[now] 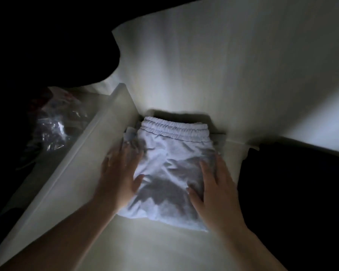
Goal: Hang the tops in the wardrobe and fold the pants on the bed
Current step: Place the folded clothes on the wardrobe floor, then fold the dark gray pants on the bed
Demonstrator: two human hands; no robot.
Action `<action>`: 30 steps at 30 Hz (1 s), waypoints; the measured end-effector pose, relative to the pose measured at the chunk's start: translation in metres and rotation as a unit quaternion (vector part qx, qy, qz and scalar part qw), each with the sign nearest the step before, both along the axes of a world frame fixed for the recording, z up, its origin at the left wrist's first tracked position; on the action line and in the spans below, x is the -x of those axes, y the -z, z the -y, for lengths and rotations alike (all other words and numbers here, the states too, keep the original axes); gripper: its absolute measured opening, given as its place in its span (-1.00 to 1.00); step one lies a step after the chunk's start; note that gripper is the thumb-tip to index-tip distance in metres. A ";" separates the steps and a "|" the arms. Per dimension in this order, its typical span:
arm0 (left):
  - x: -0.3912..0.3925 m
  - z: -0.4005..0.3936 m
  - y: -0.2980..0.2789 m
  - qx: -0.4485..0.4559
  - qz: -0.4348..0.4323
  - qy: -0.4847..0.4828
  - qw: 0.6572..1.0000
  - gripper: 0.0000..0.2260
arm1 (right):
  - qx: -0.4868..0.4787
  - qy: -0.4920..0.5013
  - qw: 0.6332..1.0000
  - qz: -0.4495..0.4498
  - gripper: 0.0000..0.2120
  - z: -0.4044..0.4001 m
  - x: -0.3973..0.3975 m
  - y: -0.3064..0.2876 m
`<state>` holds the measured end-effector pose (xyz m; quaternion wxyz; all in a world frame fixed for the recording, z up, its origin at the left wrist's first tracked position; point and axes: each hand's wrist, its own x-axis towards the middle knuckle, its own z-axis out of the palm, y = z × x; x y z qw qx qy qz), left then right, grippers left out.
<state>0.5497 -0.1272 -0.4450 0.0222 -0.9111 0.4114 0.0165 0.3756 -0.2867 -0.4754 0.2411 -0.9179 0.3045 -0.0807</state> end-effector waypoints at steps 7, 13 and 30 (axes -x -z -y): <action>0.012 0.027 0.043 0.049 0.011 0.106 0.993 -0.38 | 0.152 -0.133 0.979 0.013 -0.40 -0.018 -0.046 0.012; -0.030 0.025 0.077 0.048 -0.001 0.071 0.996 -0.23 | 0.124 -0.085 0.988 -0.021 -0.32 0.002 -0.054 0.045; 0.063 0.000 0.035 0.256 -0.296 -0.165 0.905 -0.74 | -0.077 -0.053 0.989 0.114 -0.72 -0.011 -0.013 0.011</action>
